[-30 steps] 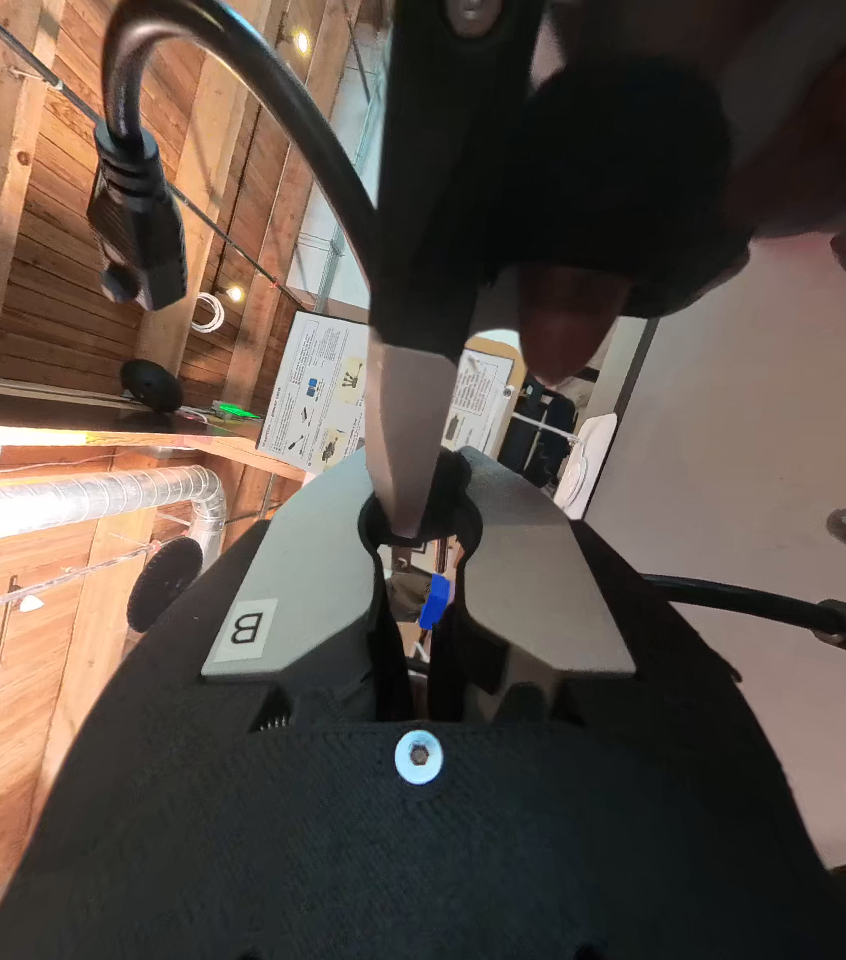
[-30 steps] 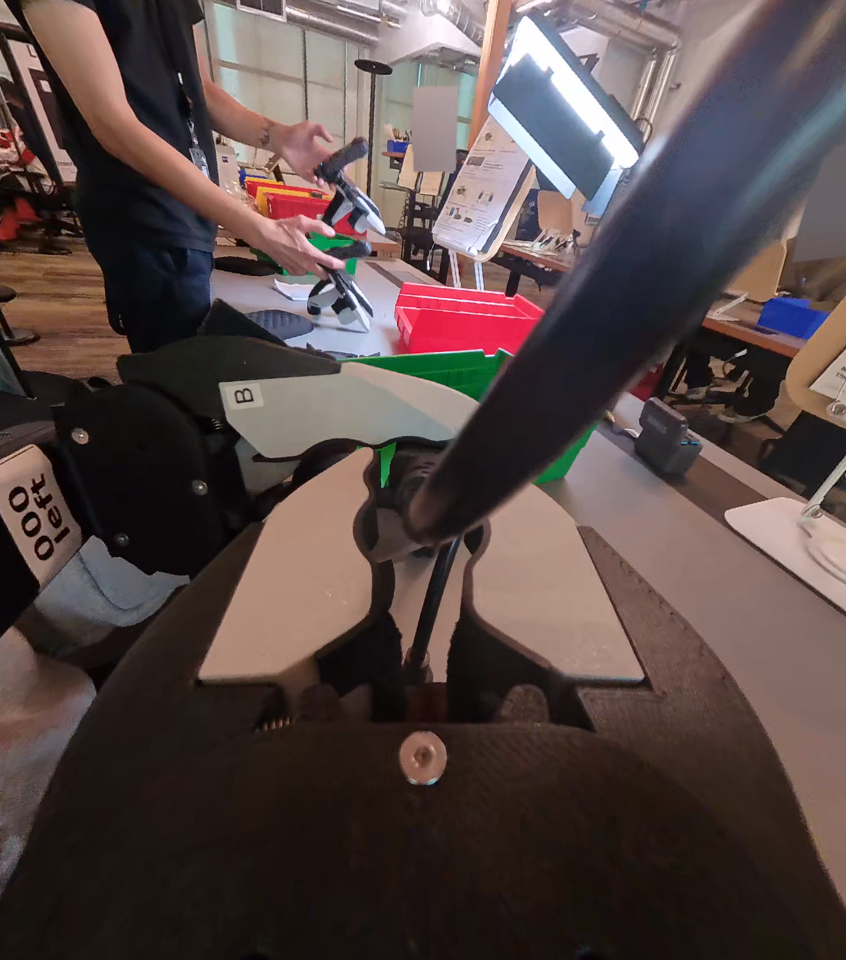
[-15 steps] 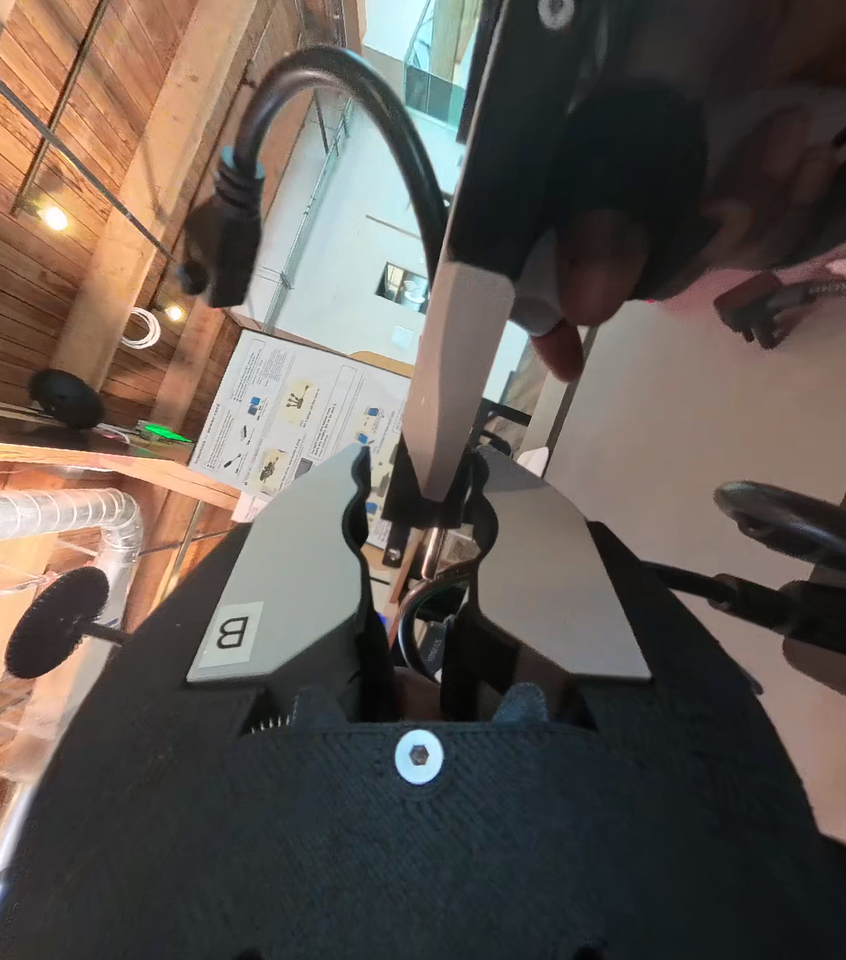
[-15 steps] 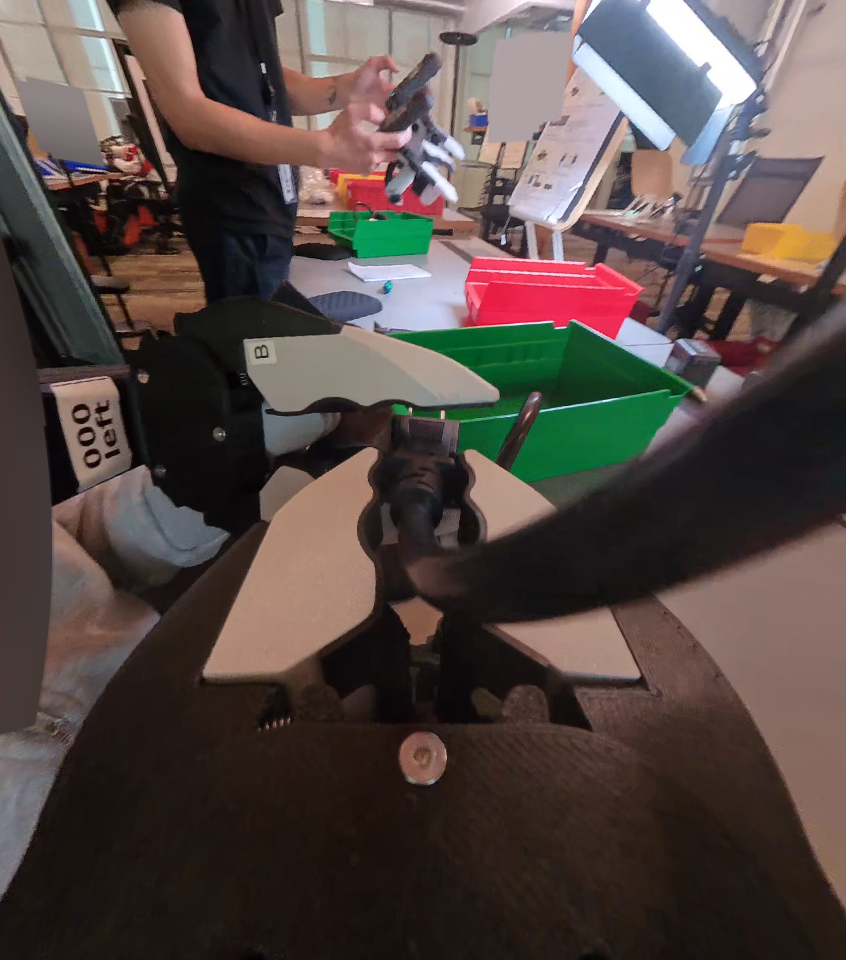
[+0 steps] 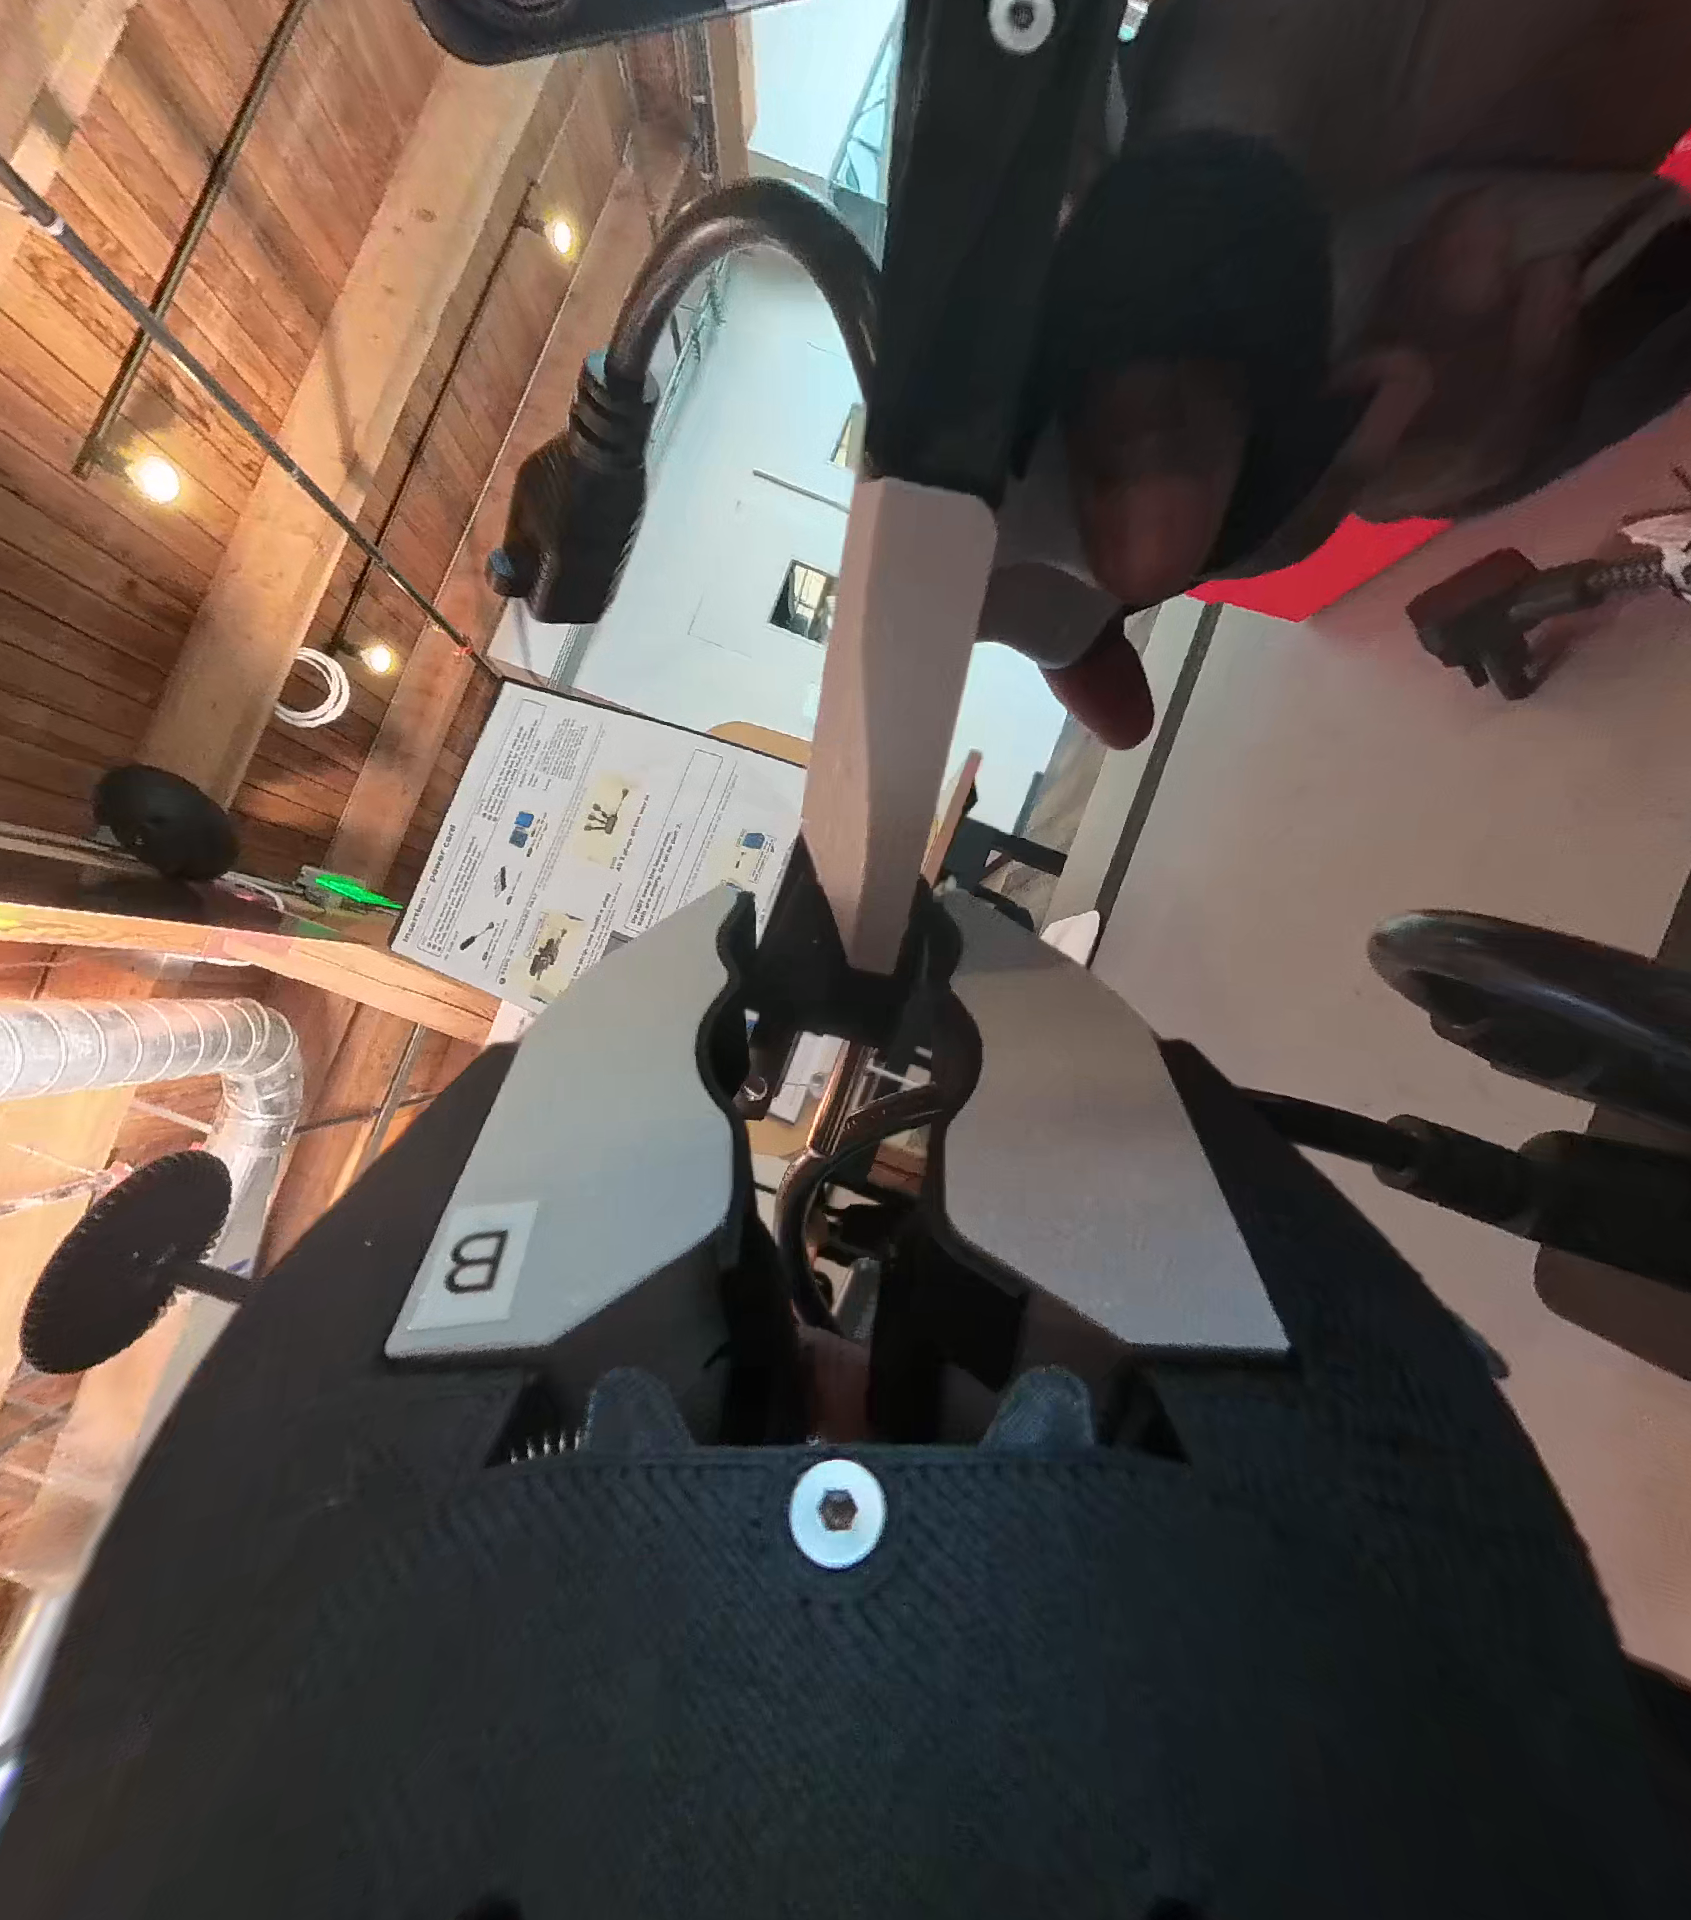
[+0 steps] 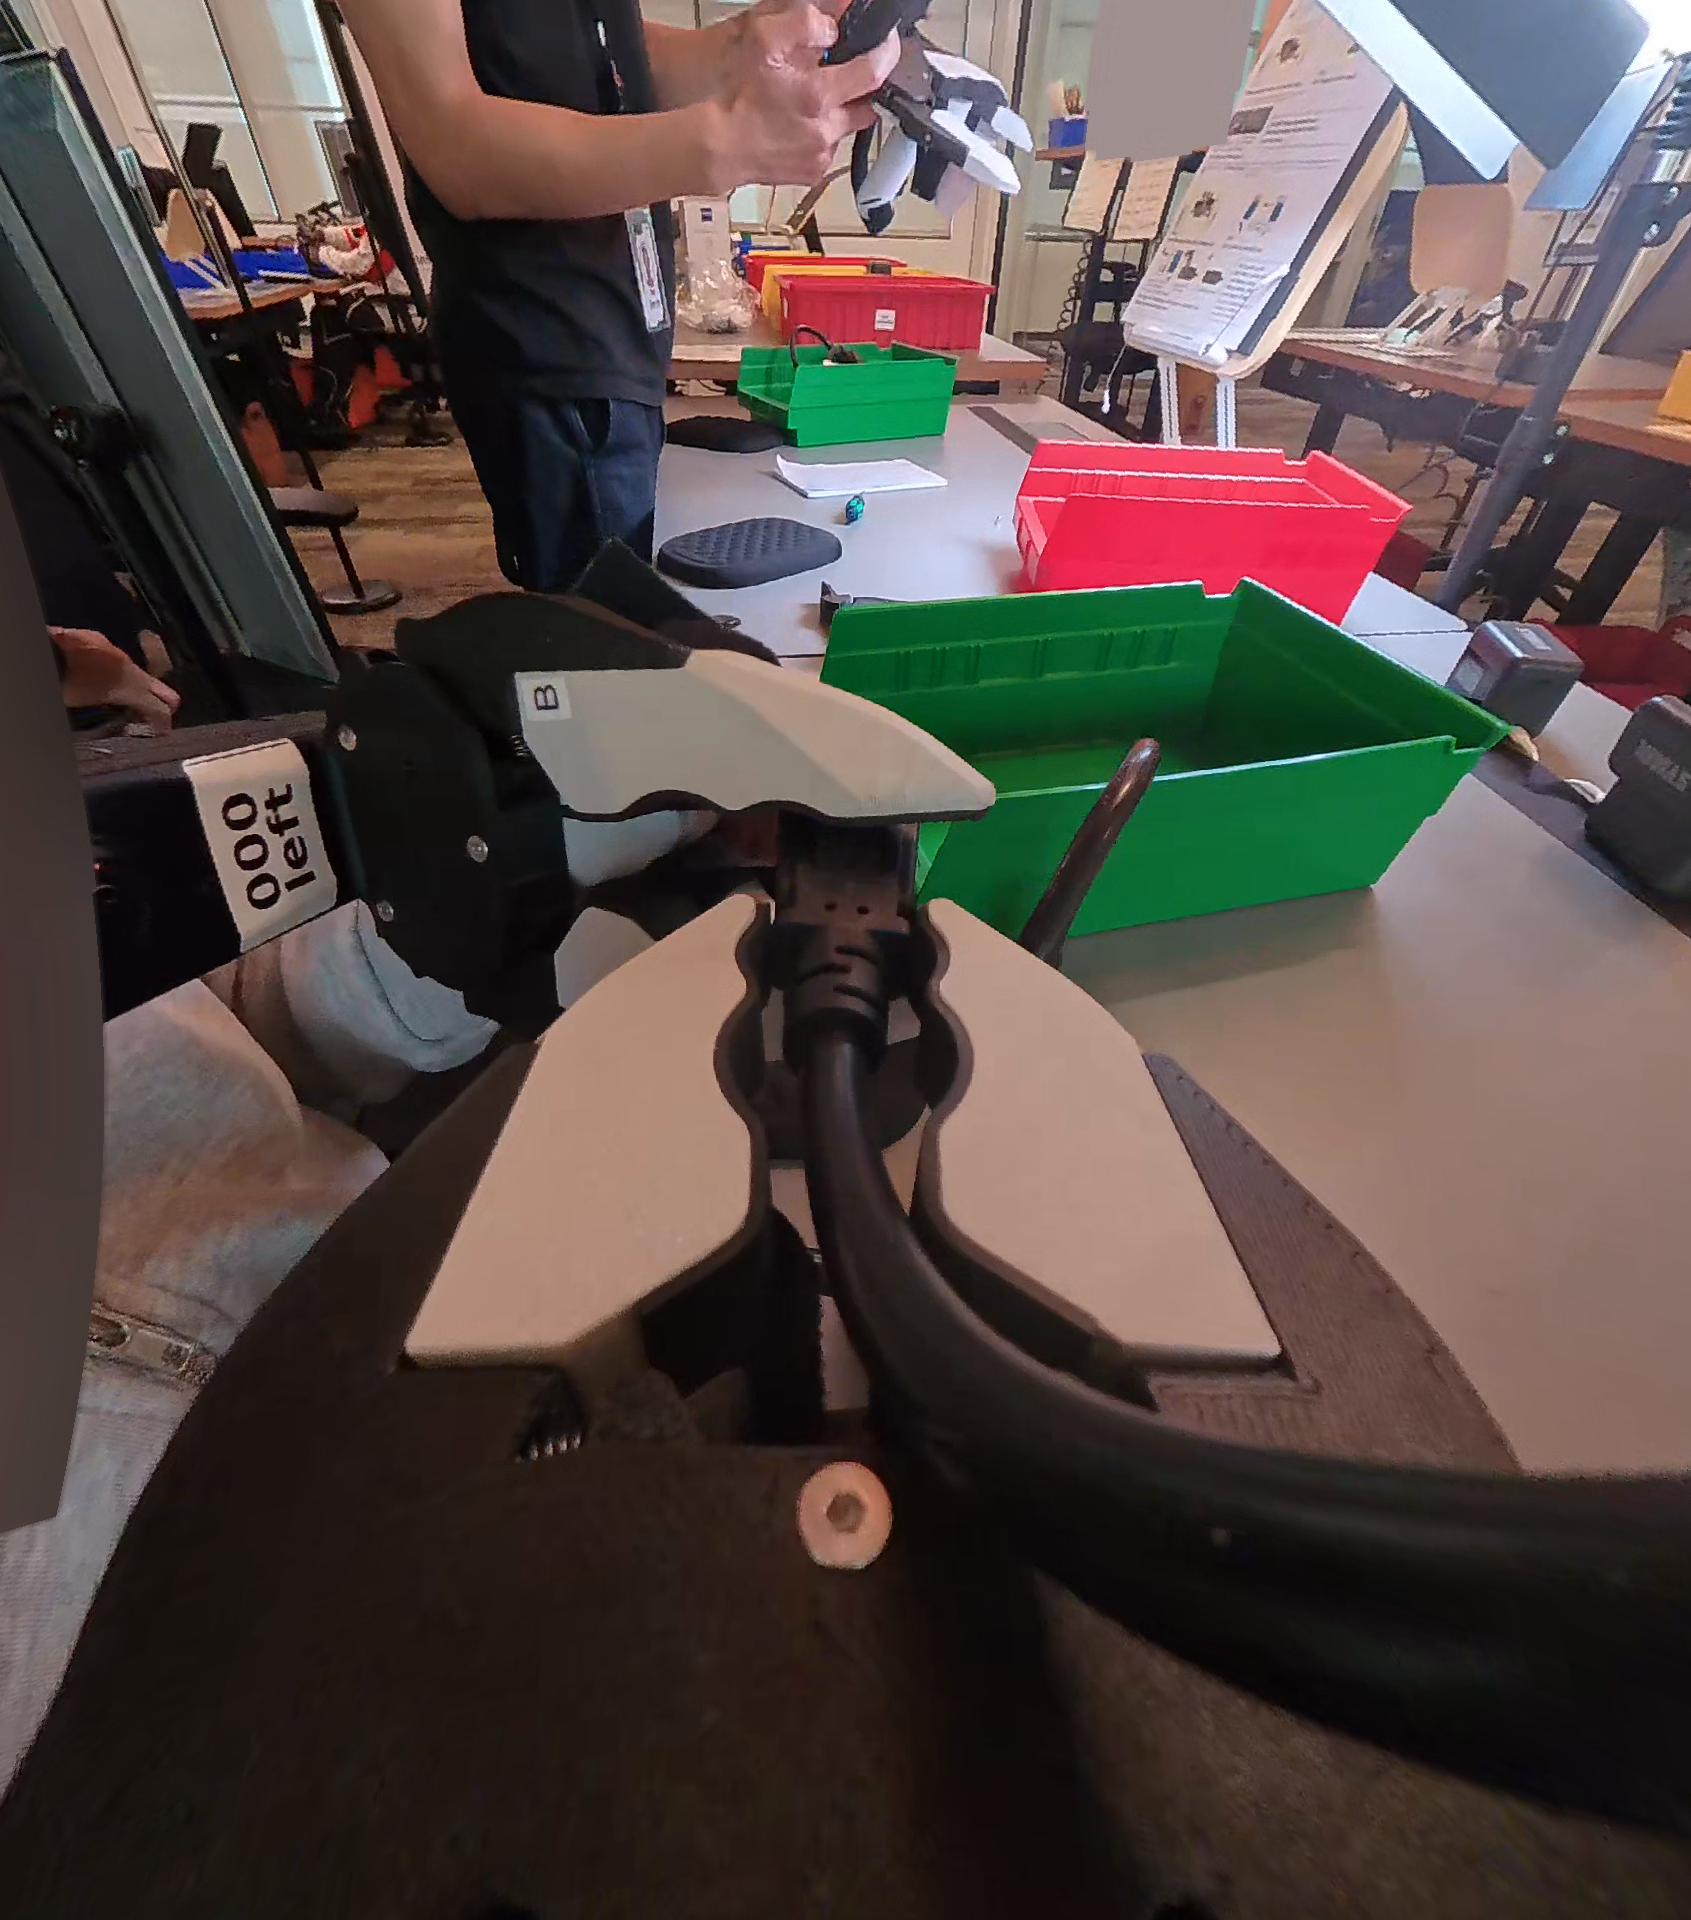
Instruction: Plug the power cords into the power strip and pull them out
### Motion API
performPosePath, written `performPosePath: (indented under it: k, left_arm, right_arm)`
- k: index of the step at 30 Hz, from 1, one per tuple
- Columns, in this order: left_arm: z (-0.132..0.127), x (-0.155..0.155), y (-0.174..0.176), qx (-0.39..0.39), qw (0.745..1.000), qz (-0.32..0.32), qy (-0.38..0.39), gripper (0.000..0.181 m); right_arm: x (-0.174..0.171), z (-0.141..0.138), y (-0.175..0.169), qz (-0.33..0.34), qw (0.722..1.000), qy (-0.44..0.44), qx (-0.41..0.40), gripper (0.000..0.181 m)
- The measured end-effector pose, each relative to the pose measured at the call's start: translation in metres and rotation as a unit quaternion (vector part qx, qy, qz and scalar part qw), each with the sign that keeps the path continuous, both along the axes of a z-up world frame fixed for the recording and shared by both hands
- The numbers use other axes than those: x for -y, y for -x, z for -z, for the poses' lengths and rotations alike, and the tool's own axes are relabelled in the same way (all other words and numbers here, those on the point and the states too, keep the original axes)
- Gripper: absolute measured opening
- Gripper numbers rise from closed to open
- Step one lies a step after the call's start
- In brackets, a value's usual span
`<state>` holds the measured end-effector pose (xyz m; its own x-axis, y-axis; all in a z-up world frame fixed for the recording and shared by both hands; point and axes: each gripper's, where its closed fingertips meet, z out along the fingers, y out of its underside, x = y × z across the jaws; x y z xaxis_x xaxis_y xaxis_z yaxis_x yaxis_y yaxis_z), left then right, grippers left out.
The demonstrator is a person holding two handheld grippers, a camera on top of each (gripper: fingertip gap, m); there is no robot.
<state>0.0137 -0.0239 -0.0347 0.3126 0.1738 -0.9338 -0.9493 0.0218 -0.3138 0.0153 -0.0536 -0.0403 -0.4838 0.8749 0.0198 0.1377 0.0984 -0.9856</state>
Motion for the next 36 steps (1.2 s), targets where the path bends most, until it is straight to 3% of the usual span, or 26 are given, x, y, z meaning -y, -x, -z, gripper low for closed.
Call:
performPosePath:
  k: [9,17,23,28,36]
  left_arm:
    - [-0.002,0.017,-0.006,0.15,0.983,0.101,0.022,0.04]
    - [-0.002,0.029,0.006,0.245,0.96,0.134,0.022,0.042]
    - [0.0,0.05,0.026,0.362,0.917,0.162,0.047,0.048]
    - [0.02,0.062,0.048,0.45,0.873,0.159,0.103,0.063]
    - [0.059,0.068,0.058,0.492,0.835,0.128,0.209,0.078]
  right_arm:
    - [0.002,-0.005,-0.007,-0.02,1.0,0.024,0.004,0.025]
    - [-0.002,-0.002,-0.011,-0.016,1.0,0.02,0.013,0.025]
    - [-0.012,-0.003,-0.02,0.0,1.0,0.025,0.011,0.025]
    - [-0.022,0.003,-0.03,0.019,0.999,0.029,0.022,0.025]
    - [-0.045,0.02,-0.048,0.061,0.995,0.046,0.057,0.025]
